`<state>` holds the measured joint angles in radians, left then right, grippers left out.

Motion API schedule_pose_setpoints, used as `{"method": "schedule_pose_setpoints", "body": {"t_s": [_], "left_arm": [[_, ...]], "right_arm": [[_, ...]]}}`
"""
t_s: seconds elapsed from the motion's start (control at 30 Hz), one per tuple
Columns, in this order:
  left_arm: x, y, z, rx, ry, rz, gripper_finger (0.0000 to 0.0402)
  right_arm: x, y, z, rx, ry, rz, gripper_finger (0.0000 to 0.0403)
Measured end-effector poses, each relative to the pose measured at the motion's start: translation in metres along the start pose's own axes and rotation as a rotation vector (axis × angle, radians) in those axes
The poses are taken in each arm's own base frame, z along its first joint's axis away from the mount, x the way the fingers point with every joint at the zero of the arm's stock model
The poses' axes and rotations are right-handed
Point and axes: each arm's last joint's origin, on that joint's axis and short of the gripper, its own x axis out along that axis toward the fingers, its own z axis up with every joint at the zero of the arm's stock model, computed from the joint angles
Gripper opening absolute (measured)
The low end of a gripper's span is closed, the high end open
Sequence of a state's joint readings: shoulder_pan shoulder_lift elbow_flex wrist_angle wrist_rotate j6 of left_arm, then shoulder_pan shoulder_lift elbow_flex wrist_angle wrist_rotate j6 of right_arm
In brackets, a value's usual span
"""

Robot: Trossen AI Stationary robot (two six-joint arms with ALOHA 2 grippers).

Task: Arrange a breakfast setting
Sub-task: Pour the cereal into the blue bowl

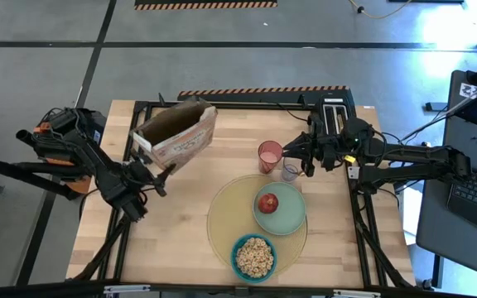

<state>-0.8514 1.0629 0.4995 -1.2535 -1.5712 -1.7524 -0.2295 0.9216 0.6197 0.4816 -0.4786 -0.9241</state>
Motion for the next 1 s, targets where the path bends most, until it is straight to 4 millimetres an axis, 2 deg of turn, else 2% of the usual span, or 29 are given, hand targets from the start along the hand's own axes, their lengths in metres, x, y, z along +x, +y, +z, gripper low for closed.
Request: {"method": "schedule_pose_setpoints", "body": {"t_s": [0.2, 0.43, 0.57, 0.67, 0.8, 0.9, 1.0], "left_arm": [[0.003, -0.008, -0.001, -0.093, 0.003, 0.026, 0.0241], [0.006, -0.048, 0.001, -0.120, 0.046, 0.016, 0.0241], [0.020, -0.069, 0.012, -0.034, 0.132, -0.021, 0.0241], [0.041, -0.079, 0.025, 0.015, 0.164, -0.089, 0.0240], [0.070, -0.078, 0.040, 0.137, 0.123, -0.108, 0.0239], [0.093, -0.064, 0.050, 0.199, 0.094, -0.087, 0.0239], [0.118, -0.047, 0.057, 0.178, 0.069, -0.109, 0.0239]], "right_arm": [[0.000, -0.002, 0.001, -0.011, 0.006, -0.031, 0.0057], [0.000, -0.002, 0.001, -0.017, 0.005, -0.033, 0.0057], [0.000, -0.002, 0.001, -0.031, 0.006, -0.034, 0.0057], [0.000, -0.002, 0.001, -0.031, 0.006, -0.034, 0.0057], [0.000, -0.002, 0.001, -0.031, 0.006, -0.034, 0.0057], [0.000, -0.002, 0.001, -0.016, 0.005, -0.033, 0.0057], [0.000, -0.002, 0.001, -0.005, 0.008, -0.028, 0.0057]]}}
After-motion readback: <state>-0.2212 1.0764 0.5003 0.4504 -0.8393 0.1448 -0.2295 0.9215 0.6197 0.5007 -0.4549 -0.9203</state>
